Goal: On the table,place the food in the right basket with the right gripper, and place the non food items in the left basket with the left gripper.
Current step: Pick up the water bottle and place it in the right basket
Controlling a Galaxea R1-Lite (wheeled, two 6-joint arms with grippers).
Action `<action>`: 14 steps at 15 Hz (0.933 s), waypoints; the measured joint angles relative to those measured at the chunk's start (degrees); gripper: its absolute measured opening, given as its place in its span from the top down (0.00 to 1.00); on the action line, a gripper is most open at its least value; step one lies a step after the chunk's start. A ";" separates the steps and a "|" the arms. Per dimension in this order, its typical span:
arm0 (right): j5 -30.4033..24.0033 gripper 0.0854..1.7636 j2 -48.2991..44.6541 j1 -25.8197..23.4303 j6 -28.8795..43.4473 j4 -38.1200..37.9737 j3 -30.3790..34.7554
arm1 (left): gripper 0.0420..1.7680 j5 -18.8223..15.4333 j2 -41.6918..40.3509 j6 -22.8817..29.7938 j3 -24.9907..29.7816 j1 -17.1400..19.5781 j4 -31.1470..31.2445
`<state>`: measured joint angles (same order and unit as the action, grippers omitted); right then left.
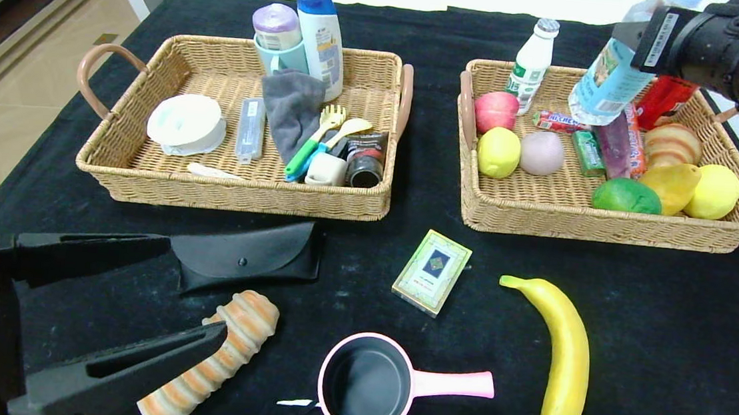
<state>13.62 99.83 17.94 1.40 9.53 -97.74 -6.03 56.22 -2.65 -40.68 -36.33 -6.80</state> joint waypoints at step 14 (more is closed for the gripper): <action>1.65 0.34 6.90 -1.44 0.35 -1.18 -3.02 | 0.03 0.22 -0.41 -0.38 0.20 0.39 -0.09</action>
<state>15.26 106.73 16.51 1.76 8.35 -100.77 -5.81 55.81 -3.02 -40.48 -35.94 -6.89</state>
